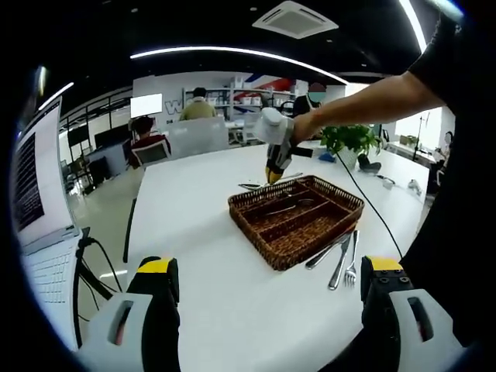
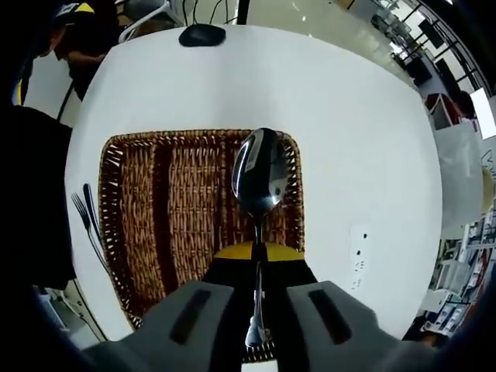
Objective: Arrange the knives, forks, and spoons in their matching storage slots by inserting each utensil handle-first until every utensil is classified and aligned in the correct compartment
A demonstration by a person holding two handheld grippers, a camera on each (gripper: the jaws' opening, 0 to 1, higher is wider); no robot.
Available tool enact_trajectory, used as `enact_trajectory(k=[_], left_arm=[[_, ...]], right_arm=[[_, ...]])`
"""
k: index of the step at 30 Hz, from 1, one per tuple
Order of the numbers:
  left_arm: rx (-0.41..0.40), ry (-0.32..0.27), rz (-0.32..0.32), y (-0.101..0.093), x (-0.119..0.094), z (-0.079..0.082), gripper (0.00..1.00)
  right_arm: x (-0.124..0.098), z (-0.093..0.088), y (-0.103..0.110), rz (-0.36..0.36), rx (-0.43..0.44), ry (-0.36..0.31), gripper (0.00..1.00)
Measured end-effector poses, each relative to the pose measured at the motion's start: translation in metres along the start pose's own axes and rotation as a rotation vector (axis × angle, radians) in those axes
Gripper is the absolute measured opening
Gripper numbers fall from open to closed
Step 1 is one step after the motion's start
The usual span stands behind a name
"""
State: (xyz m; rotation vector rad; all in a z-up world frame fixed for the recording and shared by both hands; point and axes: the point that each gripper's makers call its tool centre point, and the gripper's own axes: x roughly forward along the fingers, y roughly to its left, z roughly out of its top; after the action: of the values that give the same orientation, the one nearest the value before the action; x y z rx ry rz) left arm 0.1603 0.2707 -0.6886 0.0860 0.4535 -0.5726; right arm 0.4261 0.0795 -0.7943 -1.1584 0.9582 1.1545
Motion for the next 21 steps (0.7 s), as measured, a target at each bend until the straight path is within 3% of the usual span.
enact_trajectory(k=[5,21], left_arm=[[-0.001,0.012,0.01,-0.001,-0.001,-0.004,0.99],[-0.033,0.038,0.039,0.003,-0.011,-0.017,0.99]], right_arm=[[0.011,0.002,-0.002,0.001,0.003,-0.037,0.0],[0.05,-0.011,0.006,0.037,0.022,-0.001,0.0]])
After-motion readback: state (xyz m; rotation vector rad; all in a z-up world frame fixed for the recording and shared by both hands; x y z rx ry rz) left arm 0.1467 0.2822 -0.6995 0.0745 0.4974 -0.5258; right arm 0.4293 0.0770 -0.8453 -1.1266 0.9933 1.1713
